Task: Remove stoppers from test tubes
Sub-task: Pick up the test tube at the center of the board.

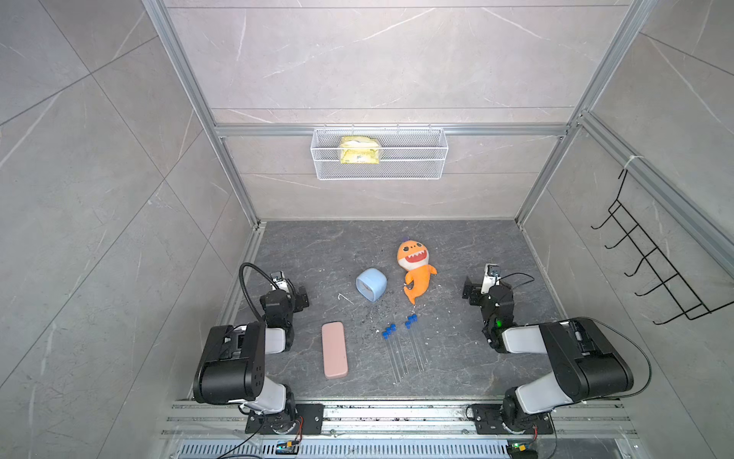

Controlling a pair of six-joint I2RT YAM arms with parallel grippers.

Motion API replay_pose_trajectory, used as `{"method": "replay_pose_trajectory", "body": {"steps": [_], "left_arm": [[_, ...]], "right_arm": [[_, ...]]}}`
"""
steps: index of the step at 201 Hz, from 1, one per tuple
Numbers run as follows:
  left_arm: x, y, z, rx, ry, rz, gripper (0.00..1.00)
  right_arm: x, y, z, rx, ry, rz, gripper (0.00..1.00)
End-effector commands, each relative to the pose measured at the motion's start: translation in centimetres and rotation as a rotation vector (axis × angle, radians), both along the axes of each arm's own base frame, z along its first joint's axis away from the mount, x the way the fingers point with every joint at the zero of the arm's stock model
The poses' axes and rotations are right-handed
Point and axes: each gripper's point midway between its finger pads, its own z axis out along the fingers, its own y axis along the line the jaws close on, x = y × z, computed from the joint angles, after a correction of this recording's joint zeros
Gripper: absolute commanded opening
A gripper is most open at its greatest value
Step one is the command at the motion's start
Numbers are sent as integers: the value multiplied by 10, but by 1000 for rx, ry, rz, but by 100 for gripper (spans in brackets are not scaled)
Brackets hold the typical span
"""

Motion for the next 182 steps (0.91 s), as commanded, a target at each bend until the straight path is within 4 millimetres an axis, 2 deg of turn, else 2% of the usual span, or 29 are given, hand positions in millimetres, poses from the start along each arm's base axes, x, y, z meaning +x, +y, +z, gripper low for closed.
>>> {"method": "replay_pose_trajectory", "body": {"steps": [1, 131, 148, 168, 176, 177, 182], "left_arm": [[9, -1, 16, 22, -47, -17, 100], [9, -1, 16, 22, -45, -17, 100], [10, -4, 18, 17, -56, -36, 92], [12, -9, 36, 47, -36, -46, 87], [9, -9, 46, 58, 0, -15, 87], [9, -9, 47, 58, 5, -11, 87], [7, -8, 54, 58, 25, 21, 85]], "right_arm": [[-1, 0, -4, 10, 6, -4, 100], [-2, 1, -4, 10, 6, -1, 100], [-2, 2, -4, 12, 7, 2, 100], [-5, 12, 11, -33, 12, 36, 100], [-7, 7, 26, -70, 29, -31, 100], [-5, 5, 37, -70, 7, -50, 100], [-7, 0, 50, -83, 13, -103, 100]]}}
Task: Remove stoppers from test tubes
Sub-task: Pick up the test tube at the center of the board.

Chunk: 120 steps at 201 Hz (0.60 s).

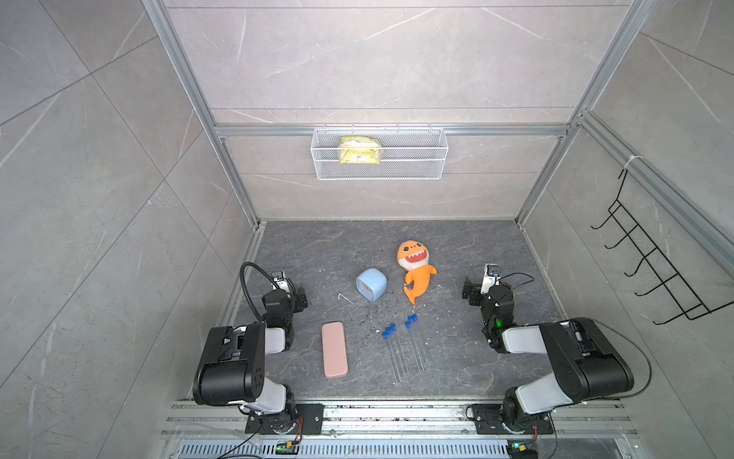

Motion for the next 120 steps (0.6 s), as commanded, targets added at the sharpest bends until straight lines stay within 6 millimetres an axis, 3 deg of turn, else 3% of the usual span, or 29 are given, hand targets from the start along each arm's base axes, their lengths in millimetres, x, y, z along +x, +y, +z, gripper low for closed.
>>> {"method": "replay_pose_trajectory", "body": {"steps": [1, 14, 38, 71, 95, 120], "left_arm": [[8, -1, 56, 36, -23, 51, 84], [3, -7, 75, 63, -1, 89, 76], [-8, -30, 121, 147, -36, 132, 70], [-36, -63, 142, 109, 82, 166, 70], [-59, -113, 145, 48, 129, 117, 67], [-87, -173, 133, 25, 191, 91, 64]], "right_arm": [[-4, -7, 51, -70, -9, -119, 99], [-10, -17, 91, -27, -1, -229, 96], [-20, 0, 134, 121, 50, -224, 95], [-36, 51, 143, 251, 173, -91, 95], [-52, 89, 140, 331, 250, 30, 93], [-74, 112, 131, 386, 302, 106, 92]]}}
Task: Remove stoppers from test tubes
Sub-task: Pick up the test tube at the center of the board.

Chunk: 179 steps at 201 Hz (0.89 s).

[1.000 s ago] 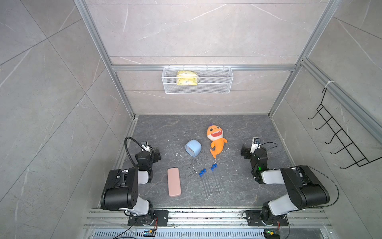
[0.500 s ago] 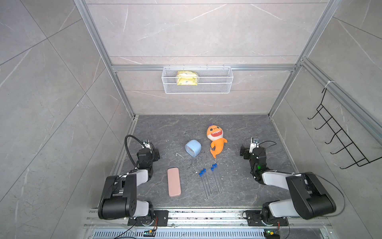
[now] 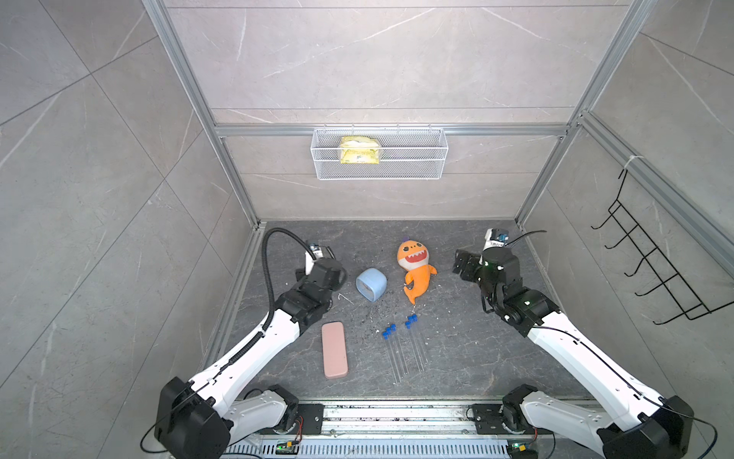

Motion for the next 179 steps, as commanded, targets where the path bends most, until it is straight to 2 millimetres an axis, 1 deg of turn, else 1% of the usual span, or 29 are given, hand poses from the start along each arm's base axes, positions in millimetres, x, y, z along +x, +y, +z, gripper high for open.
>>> {"method": "replay_pose_trajectory", "body": {"steps": [1, 19, 27, 41, 60, 70, 86, 102, 121, 159, 179], "left_arm": [[-41, -21, -26, 37, 130, 100, 64], [-66, -63, -43, 29, 184, 113, 63], [-78, -78, -51, 34, 204, 127, 63], [-98, -104, -62, 31, 219, 138, 63], [-123, -141, -76, -23, 237, 123, 63], [-134, -155, -84, -51, 251, 121, 63], [-147, -171, -100, -73, 293, 112, 62], [-155, -176, -120, -112, 345, 145, 61], [-157, -176, -130, -161, 368, 157, 59], [-155, -160, -149, -235, 426, 190, 55], [-154, -154, -157, -246, 456, 200, 49]], "right_arm": [[-34, 18, -31, 66, 156, 68, 92], [-49, 26, -36, 83, 174, 105, 91], [-56, 28, -37, 86, 178, 120, 91], [-65, 27, -39, 84, 183, 134, 91], [-75, 24, -40, 88, 185, 145, 91], [-79, 22, -41, 90, 188, 151, 91], [-84, 21, -44, 87, 194, 158, 91], [-86, 20, -48, 73, 202, 166, 91], [-86, 19, -49, 52, 207, 175, 92], [-87, 19, -53, 40, 210, 180, 92], [-87, 20, -58, 40, 217, 181, 92]]}}
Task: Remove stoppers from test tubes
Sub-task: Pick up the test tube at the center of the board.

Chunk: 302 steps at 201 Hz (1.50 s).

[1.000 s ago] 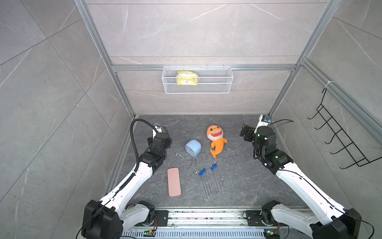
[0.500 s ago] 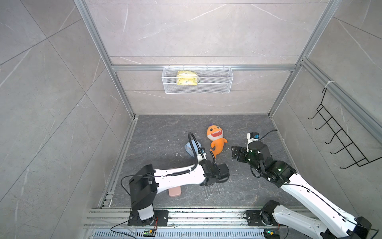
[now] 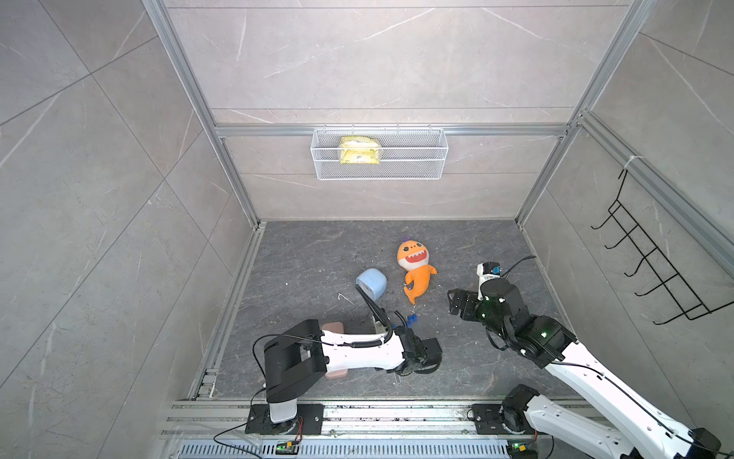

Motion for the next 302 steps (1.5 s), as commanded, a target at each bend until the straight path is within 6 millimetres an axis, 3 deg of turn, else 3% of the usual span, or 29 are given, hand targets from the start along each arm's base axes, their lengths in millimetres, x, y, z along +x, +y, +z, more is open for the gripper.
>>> {"method": "replay_pose_trajectory", "body": {"steps": [1, 33, 117, 200, 251, 302], "left_arm": [[1, -4, 7, -119, 17, 48, 49], [1, -3, -8, -161, 58, 28, 48], [0, -15, -8, -183, 84, -33, 47], [-6, -23, -29, -210, 159, -45, 42], [-8, -20, -41, -202, 190, -41, 35], [-11, -16, -50, -183, 217, -32, 34]], "right_arm": [[-4, 0, -13, -28, 25, 19, 92], [-2, 2, -14, -31, 27, 22, 92], [-2, -2, -13, -62, 21, 21, 92], [-3, -3, -14, -72, 26, 19, 92], [-2, -3, -16, -74, 30, 18, 92], [-2, -2, -18, -72, 34, 21, 92]]}}
